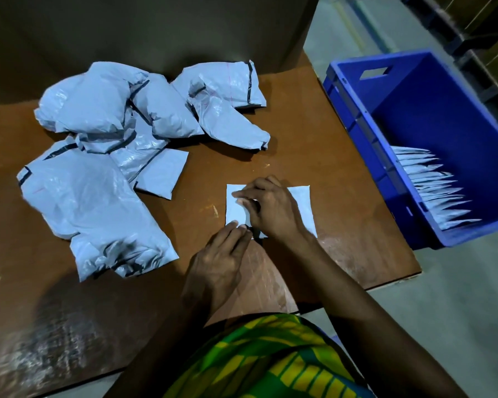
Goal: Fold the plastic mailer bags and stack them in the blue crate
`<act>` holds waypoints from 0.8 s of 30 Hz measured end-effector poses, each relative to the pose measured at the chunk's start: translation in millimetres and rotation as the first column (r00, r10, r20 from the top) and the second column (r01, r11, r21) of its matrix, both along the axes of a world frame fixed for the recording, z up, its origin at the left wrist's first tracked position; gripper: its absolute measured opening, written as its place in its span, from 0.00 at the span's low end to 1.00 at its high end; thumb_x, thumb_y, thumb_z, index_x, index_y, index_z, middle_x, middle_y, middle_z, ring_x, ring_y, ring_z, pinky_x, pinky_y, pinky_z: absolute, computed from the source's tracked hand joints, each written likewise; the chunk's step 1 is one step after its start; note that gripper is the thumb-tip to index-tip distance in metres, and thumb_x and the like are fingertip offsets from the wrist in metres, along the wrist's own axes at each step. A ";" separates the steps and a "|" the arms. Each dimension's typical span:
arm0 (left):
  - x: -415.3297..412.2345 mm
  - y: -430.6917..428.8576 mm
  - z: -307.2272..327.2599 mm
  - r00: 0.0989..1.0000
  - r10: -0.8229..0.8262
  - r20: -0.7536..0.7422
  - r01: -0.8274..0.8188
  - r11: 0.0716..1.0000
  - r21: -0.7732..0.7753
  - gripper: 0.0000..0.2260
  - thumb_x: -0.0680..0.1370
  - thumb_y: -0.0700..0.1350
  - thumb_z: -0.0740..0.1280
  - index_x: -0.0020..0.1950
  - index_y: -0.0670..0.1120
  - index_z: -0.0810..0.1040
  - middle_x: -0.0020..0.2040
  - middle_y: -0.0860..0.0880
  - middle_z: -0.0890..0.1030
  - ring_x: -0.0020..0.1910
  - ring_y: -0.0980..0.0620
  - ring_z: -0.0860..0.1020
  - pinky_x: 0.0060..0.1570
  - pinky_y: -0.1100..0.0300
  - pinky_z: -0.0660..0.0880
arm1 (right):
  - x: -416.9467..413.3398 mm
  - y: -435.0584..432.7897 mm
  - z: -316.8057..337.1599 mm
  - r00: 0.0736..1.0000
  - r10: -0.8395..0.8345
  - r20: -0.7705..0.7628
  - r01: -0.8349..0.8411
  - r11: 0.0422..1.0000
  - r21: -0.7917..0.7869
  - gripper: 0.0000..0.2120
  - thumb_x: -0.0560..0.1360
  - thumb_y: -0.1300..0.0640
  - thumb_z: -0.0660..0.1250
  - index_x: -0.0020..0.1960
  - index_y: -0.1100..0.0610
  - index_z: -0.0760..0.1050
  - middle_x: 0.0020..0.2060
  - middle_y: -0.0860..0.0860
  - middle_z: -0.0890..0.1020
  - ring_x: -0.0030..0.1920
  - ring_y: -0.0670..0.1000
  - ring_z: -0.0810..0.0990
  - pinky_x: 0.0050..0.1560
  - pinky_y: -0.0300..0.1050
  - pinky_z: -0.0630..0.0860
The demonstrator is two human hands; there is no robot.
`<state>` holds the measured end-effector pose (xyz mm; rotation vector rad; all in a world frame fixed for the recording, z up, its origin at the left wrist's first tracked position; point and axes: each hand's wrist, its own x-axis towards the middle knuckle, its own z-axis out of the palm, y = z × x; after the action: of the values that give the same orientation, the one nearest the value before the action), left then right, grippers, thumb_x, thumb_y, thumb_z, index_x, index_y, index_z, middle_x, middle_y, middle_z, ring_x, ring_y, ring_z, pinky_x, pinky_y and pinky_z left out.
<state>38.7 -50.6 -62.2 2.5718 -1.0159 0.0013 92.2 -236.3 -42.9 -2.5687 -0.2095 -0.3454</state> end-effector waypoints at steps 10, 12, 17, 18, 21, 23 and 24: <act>29.8 -30.9 30.1 0.991 0.131 -0.012 -0.131 0.974 -0.185 0.20 0.72 0.29 0.70 0.63 0.41 0.82 0.55 0.44 0.80 0.57 0.45 0.76 0.50 0.53 0.79 | -29.6 -31.0 15.7 0.987 -0.159 0.029 0.155 0.982 0.107 0.08 0.78 0.60 0.74 0.56 0.56 0.87 0.50 0.50 0.87 0.53 0.52 0.81 0.52 0.42 0.76; 35.3 -44.0 32.4 0.993 0.117 0.005 -0.115 0.977 -0.180 0.21 0.72 0.29 0.71 0.63 0.40 0.82 0.55 0.44 0.80 0.57 0.45 0.76 0.49 0.52 0.79 | -53.7 -36.7 19.8 0.967 -0.240 0.085 0.231 0.967 0.105 0.07 0.77 0.61 0.75 0.54 0.57 0.87 0.48 0.51 0.87 0.51 0.53 0.81 0.50 0.40 0.75; 27.3 -63.8 21.5 0.997 0.064 0.052 -0.059 0.994 -0.090 0.22 0.69 0.32 0.73 0.62 0.43 0.83 0.57 0.45 0.80 0.57 0.43 0.77 0.54 0.50 0.75 | -97.4 -40.6 6.6 0.939 -0.340 0.048 0.334 0.936 0.112 0.08 0.76 0.64 0.75 0.53 0.56 0.87 0.48 0.48 0.86 0.51 0.52 0.80 0.51 0.38 0.74; 26.1 -64.0 19.0 0.996 0.076 0.051 -0.072 0.995 -0.073 0.22 0.69 0.32 0.73 0.63 0.43 0.82 0.58 0.46 0.80 0.58 0.44 0.76 0.56 0.51 0.74 | -99.5 -40.6 5.2 0.943 -0.328 0.048 0.321 0.940 0.117 0.08 0.76 0.64 0.75 0.54 0.56 0.87 0.49 0.48 0.86 0.53 0.52 0.80 0.52 0.38 0.74; 29.3 -63.4 16.9 0.996 0.081 0.031 -0.079 0.995 -0.057 0.21 0.71 0.34 0.73 0.64 0.45 0.82 0.59 0.47 0.80 0.59 0.45 0.75 0.56 0.52 0.74 | -96.7 -40.2 7.1 0.947 -0.318 0.057 0.309 0.943 0.120 0.08 0.77 0.63 0.74 0.56 0.57 0.87 0.51 0.49 0.85 0.54 0.52 0.80 0.53 0.42 0.76; 33.3 -62.0 21.6 0.998 0.067 0.006 -0.066 0.995 -0.069 0.20 0.73 0.34 0.73 0.63 0.45 0.83 0.58 0.48 0.80 0.58 0.46 0.75 0.55 0.52 0.75 | -95.2 -34.8 6.0 0.925 -0.375 0.061 0.368 0.924 0.109 0.08 0.77 0.62 0.73 0.56 0.58 0.86 0.50 0.50 0.85 0.54 0.53 0.80 0.52 0.44 0.77; 35.3 -61.6 24.8 0.998 0.059 -0.002 -0.059 0.995 -0.082 0.19 0.73 0.33 0.73 0.63 0.45 0.83 0.58 0.48 0.80 0.58 0.46 0.75 0.54 0.52 0.75 | -95.9 -31.0 4.4 0.911 -0.408 0.061 0.400 0.910 0.111 0.08 0.77 0.62 0.73 0.55 0.57 0.86 0.50 0.50 0.85 0.53 0.52 0.80 0.51 0.45 0.78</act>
<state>74.0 -112.3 -37.4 2.5264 -0.9204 0.0579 -3.7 -267.2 -38.5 -2.4900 0.3128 -0.5999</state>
